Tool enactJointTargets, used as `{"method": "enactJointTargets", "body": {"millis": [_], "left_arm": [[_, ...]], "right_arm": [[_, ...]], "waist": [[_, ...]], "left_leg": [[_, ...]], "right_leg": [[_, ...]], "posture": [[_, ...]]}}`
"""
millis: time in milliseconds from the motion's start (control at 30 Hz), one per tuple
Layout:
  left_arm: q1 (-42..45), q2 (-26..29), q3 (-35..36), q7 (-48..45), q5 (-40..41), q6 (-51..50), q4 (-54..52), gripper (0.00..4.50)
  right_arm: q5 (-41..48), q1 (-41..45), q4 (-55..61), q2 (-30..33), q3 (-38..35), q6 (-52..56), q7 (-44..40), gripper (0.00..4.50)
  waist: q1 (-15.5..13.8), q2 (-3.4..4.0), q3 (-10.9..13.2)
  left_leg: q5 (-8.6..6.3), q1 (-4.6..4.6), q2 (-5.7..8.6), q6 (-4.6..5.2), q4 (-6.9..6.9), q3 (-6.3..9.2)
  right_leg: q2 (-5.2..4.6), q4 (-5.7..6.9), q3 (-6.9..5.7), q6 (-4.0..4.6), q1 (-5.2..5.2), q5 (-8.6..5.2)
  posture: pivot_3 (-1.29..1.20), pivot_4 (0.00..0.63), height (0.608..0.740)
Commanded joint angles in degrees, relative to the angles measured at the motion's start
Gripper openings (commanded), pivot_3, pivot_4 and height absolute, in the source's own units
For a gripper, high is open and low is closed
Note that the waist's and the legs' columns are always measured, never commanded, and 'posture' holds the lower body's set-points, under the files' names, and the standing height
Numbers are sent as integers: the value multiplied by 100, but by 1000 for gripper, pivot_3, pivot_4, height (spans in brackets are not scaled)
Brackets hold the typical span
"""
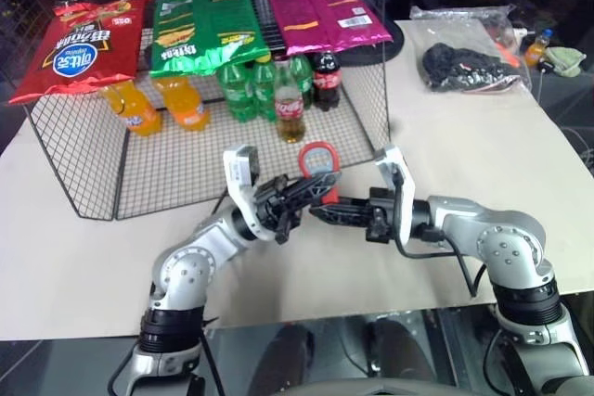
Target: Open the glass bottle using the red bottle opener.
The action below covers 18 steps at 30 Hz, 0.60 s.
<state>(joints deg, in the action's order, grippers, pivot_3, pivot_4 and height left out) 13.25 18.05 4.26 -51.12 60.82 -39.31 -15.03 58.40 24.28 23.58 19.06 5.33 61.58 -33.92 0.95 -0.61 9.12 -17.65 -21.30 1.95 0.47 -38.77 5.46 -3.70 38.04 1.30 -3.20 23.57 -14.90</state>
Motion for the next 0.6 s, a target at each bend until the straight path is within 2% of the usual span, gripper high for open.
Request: {"method": "enactJointTargets", "body": {"millis": [33,133,233,267,300,467,600], "left_arm": [[-24,-6,238,312,-263,288,7,1395],[-105,-14,313,376,-375,429,-24,2951],[-171,-84,489,559,-572,763,-12,3663],[-184,-103,524,593,-610,828,-15,4155],[-189,-121,550,677,-760,964,-6,4418],[-13,-241,550,1723,-2148,1793,371,4489],[179,-247,601,2162,-3103,2731,620,4489]], "right_arm": [[231,4,238,15,-85,29,10,0],[200,-31,193,73,-173,15,65,0],[101,-130,105,249,-430,-82,120,0],[87,-160,92,297,-498,-109,132,0],[53,-201,78,364,-574,-138,141,0],[-414,-447,15,687,-742,-512,93,0],[-543,-525,-11,592,-872,-759,229,0]], "waist": [[-1,0,0],[0,0,0],[-6,0,0],[-12,0,0],[-15,0,0],[-35,0,0],[-18,-1,0]], "left_leg": [[0,0,0,0,0,0],[0,0,0,0,0,0],[0,0,0,0,0,0],[0,0,0,0,0,-1],[0,-1,0,0,0,0],[0,-2,2,0,0,0],[0,-2,2,1,1,-4]], "right_leg": [[0,0,0,0,0,0],[0,0,0,0,0,0],[0,-2,0,0,0,0],[-1,-2,0,0,0,0],[-1,-3,0,0,0,0],[-1,-3,-2,0,-2,0],[-1,-4,2,-1,0,0]], "posture": [[0,150,740],[0,150,740],[0,150,740],[0,150,740],[0,150,740],[0,150,740],[0,150,740]]}}
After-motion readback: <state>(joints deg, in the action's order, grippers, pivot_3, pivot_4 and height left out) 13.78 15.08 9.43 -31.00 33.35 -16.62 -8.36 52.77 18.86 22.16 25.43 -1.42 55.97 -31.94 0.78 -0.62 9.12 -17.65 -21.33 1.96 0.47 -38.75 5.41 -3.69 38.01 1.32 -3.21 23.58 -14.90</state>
